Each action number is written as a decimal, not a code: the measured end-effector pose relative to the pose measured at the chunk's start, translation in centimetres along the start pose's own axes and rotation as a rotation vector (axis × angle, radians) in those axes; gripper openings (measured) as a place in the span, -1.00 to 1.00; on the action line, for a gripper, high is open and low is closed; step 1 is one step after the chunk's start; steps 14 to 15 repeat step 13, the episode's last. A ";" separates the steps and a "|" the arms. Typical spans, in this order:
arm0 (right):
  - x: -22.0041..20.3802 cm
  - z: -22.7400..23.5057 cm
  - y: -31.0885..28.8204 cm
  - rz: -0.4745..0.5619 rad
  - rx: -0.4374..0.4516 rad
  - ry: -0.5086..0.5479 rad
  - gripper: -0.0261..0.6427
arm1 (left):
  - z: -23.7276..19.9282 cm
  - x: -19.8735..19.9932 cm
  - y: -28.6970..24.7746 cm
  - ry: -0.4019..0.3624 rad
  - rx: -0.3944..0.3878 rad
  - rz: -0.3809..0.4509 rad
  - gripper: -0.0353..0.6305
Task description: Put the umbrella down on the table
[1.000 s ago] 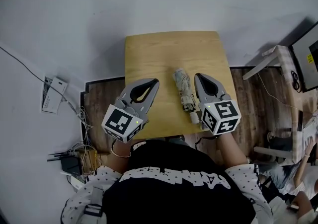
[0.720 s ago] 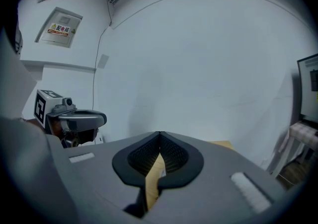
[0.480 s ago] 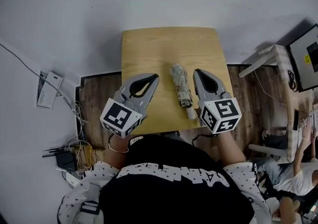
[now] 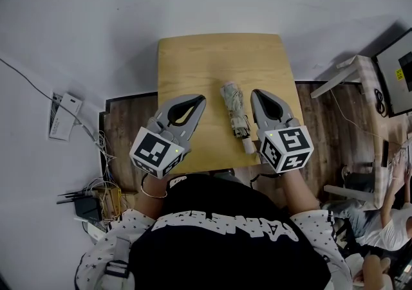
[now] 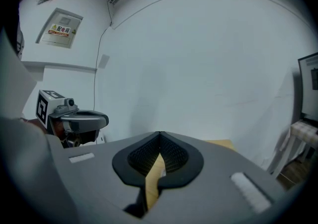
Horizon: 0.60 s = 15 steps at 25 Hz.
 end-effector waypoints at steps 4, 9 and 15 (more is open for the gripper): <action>-0.1 0.0 -0.1 -0.001 0.001 -0.004 -0.89 | -0.1 0.2 0.1 -0.001 -0.002 0.002 -0.92; -0.3 0.0 0.0 -0.007 -0.006 -0.006 -0.89 | -0.2 0.2 0.1 0.003 0.000 0.004 -0.92; -0.4 0.2 0.0 -0.010 -0.012 -0.005 -0.89 | -0.2 0.1 0.0 0.002 -0.002 -0.001 -0.92</action>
Point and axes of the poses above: the fingertips, and each gripper's own axes: y backward along the fingers, z to its right, x out of its top, the point moved 8 cm from there along y, backward along the fingers, and after that the axes turned 3 degrees about -x, right-handed, at the moved point
